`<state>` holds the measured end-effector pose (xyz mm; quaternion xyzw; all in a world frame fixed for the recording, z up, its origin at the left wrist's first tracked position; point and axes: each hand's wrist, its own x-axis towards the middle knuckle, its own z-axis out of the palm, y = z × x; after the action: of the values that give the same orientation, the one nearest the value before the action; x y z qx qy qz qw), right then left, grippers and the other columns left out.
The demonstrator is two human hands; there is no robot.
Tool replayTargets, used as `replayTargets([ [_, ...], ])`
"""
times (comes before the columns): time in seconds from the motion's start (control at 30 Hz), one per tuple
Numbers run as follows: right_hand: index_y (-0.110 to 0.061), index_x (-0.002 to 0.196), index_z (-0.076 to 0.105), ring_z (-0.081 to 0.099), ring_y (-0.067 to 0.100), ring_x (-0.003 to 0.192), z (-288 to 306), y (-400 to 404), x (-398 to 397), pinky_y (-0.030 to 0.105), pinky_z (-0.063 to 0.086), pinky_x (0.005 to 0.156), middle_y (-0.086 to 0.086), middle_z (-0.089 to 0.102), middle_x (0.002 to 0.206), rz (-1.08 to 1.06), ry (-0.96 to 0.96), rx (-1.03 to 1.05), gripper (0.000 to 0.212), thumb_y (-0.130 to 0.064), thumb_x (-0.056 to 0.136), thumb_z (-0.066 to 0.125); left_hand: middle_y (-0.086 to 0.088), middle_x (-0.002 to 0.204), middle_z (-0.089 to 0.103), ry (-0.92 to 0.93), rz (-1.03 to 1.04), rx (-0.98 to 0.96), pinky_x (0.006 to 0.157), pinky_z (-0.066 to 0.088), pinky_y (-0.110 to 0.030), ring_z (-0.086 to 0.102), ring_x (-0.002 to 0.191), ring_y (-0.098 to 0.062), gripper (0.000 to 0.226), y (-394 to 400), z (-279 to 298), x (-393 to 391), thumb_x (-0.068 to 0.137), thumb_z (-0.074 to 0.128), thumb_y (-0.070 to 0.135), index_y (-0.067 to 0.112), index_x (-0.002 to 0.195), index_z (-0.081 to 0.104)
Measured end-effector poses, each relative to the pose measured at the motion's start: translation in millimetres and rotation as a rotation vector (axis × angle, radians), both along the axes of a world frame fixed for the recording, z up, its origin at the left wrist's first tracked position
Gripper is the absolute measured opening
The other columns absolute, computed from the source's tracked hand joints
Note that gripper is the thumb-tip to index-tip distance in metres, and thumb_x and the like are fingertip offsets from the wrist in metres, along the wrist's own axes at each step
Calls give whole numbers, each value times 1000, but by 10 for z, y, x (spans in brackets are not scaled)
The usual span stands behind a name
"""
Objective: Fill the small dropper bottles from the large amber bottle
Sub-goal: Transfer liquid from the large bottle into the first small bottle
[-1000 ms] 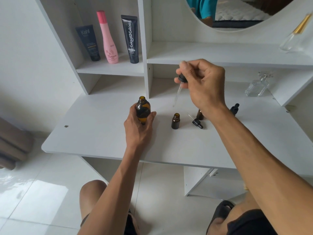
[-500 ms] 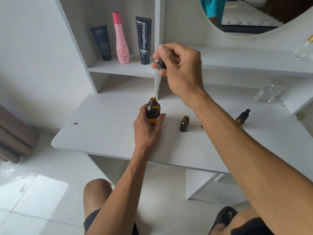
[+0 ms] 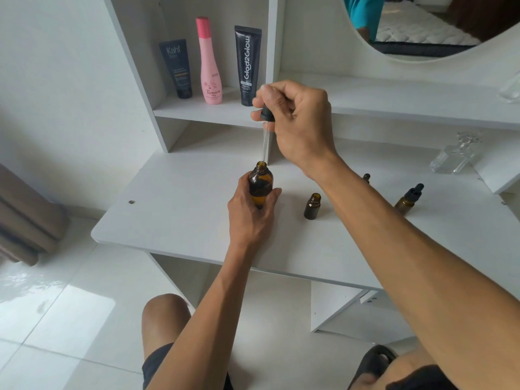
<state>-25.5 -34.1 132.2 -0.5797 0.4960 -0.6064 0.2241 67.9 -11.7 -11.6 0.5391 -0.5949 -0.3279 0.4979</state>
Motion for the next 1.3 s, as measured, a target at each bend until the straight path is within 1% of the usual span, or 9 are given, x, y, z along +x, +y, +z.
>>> replayTargets([
  [0.1, -2, 92, 72, 76, 10, 73, -38, -2, 8, 26, 61, 68, 15, 75, 88, 7, 2, 11, 22, -19, 100, 60, 8, 101, 70, -5, -2, -4, 70, 40, -2, 64, 87, -8, 39, 4, 6, 2, 89, 73, 32, 23, 122, 57],
  [0.23, -2, 91, 72, 75, 8, 74, -147, 1, 4, 22, 58, 66, 9, 76, 85, -1, 28, 41, 25, -22, 99, 60, 7, 101, 70, -1, -3, -18, 70, 40, -2, 64, 87, -8, 39, 3, 7, 6, 89, 74, 32, 21, 122, 57],
  [0.3, -2, 92, 72, 75, 7, 74, -211, 9, 8, 19, 56, 65, 7, 76, 85, 1, 37, 53, 24, -23, 99, 61, 7, 101, 69, -4, -5, -27, 72, 42, -4, 63, 86, -7, 40, 4, 6, 6, 89, 74, 31, 20, 123, 58],
  [0.5, -2, 94, 72, 75, 5, 75, -362, 38, 30, 20, 58, 66, 4, 76, 85, 10, 74, 94, 26, -25, 99, 61, 10, 105, 69, 5, -15, -32, 78, 49, -13, 64, 90, -4, 40, -1, 14, 3, 89, 74, 32, 21, 124, 58],
  [0.6, 0, 94, 72, 73, 2, 73, -409, 52, 35, 27, 60, 70, 4, 75, 84, 15, 73, 121, 27, -24, 99, 61, 9, 104, 68, 4, -20, -31, 77, 47, -9, 62, 86, 4, 40, 5, 16, 7, 90, 74, 30, 19, 124, 57],
  [0.7, 1, 94, 71, 74, 5, 75, -454, 76, 43, 34, 62, 76, 5, 76, 86, 18, 70, 125, 26, -22, 99, 61, 10, 102, 66, 8, -24, -38, 75, 44, -2, 59, 84, 15, 39, 3, 15, 11, 90, 74, 25, 18, 124, 58],
  [0.83, 0, 93, 71, 76, 8, 79, -511, 97, 48, 37, 62, 78, 6, 76, 87, 20, 71, 138, 25, -22, 99, 62, 7, 107, 69, 9, -30, -37, 76, 45, -3, 60, 85, 6, 43, 5, 23, 11, 90, 73, 25, 17, 128, 56],
  [0.93, -2, 91, 72, 76, 10, 79, -544, 93, 48, 40, 62, 79, 6, 76, 85, 21, 71, 140, 24, -23, 99, 62, 5, 105, 70, 8, -27, -34, 73, 43, -2, 60, 83, 13, 41, 2, 13, 10, 90, 73, 22, 16, 127, 57],
  [1.3, -6, 94, 72, 76, 10, 80, -554, 95, 26, 41, 62, 80, 8, 77, 87, 44, 35, 157, 21, -25, 97, 64, 8, 104, 67, -3, -21, -34, 74, 42, 0, 58, 84, 19, 40, -10, 1, 9, 90, 74, 23, 14, 125, 57],
])
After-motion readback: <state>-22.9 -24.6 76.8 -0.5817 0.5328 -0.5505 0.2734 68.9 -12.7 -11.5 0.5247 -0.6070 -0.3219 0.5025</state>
